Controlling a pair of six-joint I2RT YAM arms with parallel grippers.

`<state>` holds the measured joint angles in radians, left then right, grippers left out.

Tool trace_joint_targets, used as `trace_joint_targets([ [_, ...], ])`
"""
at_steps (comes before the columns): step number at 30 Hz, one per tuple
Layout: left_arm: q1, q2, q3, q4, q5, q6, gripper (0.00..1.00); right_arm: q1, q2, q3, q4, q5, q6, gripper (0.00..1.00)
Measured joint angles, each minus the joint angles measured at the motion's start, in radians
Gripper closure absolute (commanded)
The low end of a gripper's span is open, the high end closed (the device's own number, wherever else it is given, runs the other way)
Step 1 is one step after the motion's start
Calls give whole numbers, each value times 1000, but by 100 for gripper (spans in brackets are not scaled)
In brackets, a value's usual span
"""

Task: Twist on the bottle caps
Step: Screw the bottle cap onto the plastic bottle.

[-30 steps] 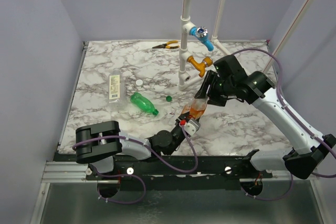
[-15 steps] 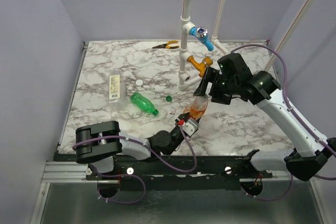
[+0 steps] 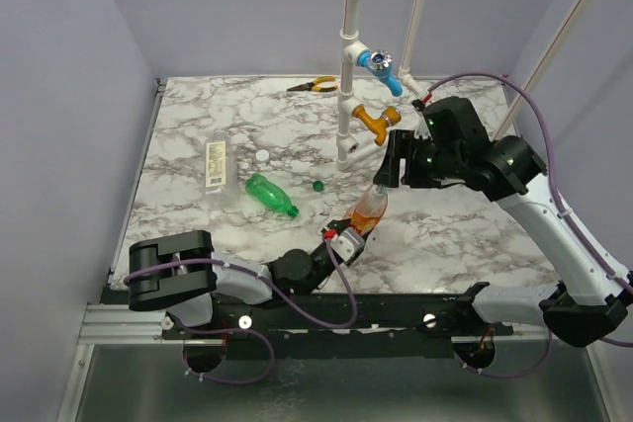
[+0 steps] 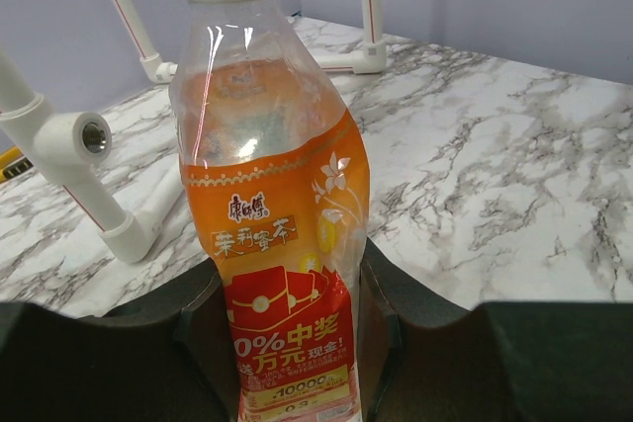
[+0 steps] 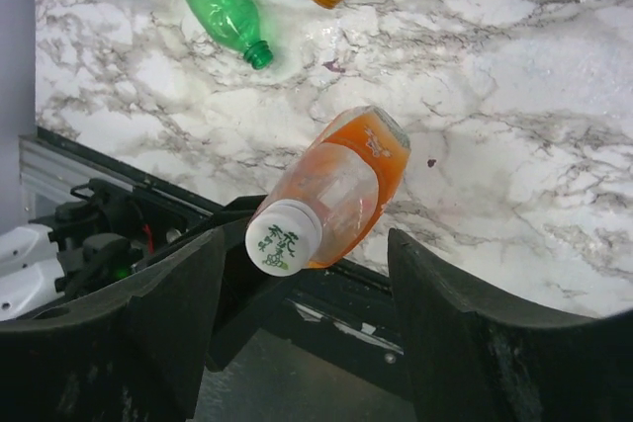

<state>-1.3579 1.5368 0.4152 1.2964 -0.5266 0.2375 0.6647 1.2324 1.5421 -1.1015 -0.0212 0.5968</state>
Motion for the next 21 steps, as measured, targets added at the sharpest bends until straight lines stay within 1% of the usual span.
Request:
trace_joint_targets([
  [1, 0, -11, -10, -3, 9, -9, 100, 0, 2, 8, -2, -11, -23, 34],
  [6, 0, -46, -38, -16, 42, -34, 100, 0, 9, 42, -3, -84, -113, 35],
  [9, 0, -56, -42, -25, 55, -43, 100, 5, 13, 48, -7, -112, -142, 36],
  [11, 0, -67, -46, -34, 67, -47, 100, 12, 20, 50, -16, -130, -161, 38],
  [16, 0, -82, -47, -56, 80, -58, 100, 41, 37, 50, -45, -142, -188, 39],
  [17, 0, -83, -47, -61, 84, -60, 100, 45, 38, 50, -52, -142, -192, 43],
  [21, 0, -86, -47, -71, 95, -64, 100, 59, 45, 56, -70, -140, -208, 50],
])
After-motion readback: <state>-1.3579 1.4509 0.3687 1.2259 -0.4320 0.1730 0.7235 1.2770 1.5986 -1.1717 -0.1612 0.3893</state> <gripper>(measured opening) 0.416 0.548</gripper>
